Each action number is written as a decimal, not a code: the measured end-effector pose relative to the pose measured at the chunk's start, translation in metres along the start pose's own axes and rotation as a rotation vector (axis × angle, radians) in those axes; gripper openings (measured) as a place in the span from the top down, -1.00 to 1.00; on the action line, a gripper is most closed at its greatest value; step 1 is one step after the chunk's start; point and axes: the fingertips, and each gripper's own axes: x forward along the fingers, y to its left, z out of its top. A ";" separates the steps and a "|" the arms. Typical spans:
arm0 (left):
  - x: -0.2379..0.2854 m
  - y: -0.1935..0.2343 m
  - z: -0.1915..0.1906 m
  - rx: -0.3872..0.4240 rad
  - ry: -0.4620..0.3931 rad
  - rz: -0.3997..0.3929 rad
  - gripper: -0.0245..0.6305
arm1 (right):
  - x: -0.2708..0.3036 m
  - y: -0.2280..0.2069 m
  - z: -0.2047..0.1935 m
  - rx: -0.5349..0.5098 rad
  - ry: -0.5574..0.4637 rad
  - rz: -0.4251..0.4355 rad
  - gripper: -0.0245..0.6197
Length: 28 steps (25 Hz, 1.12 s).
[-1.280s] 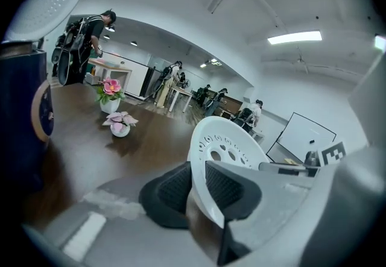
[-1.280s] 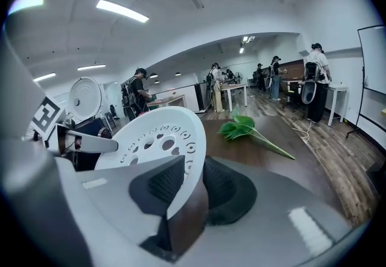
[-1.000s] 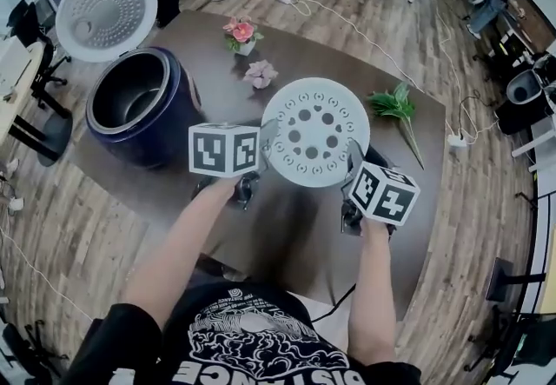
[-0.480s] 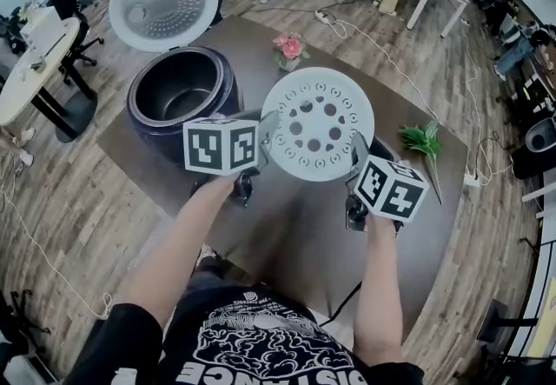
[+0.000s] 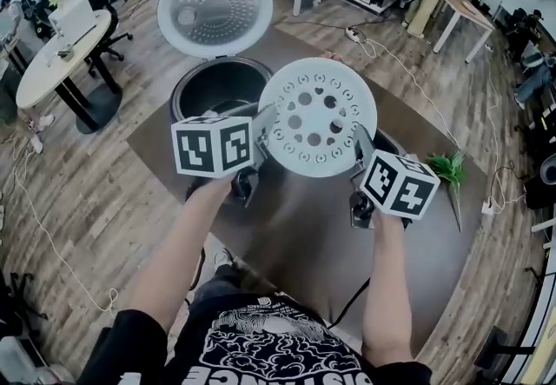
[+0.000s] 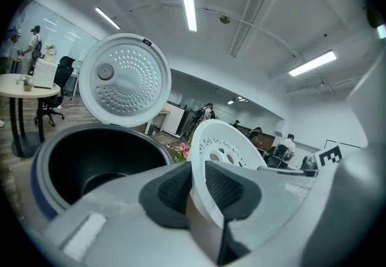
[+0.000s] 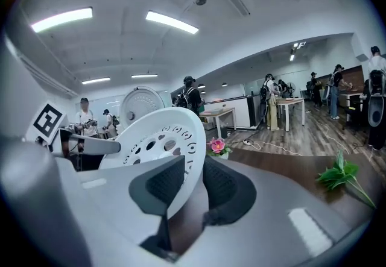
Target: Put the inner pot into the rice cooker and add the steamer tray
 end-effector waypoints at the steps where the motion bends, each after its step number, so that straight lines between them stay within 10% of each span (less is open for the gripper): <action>1: -0.005 0.007 0.006 -0.001 -0.012 0.010 0.69 | 0.005 0.009 0.003 -0.002 -0.002 0.013 0.63; 17: -0.086 0.143 0.076 -0.057 -0.134 0.135 0.70 | 0.094 0.159 0.030 -0.004 0.009 0.196 0.63; 28: -0.088 0.187 0.078 -0.092 -0.115 0.147 0.71 | 0.129 0.186 0.021 0.003 0.055 0.199 0.63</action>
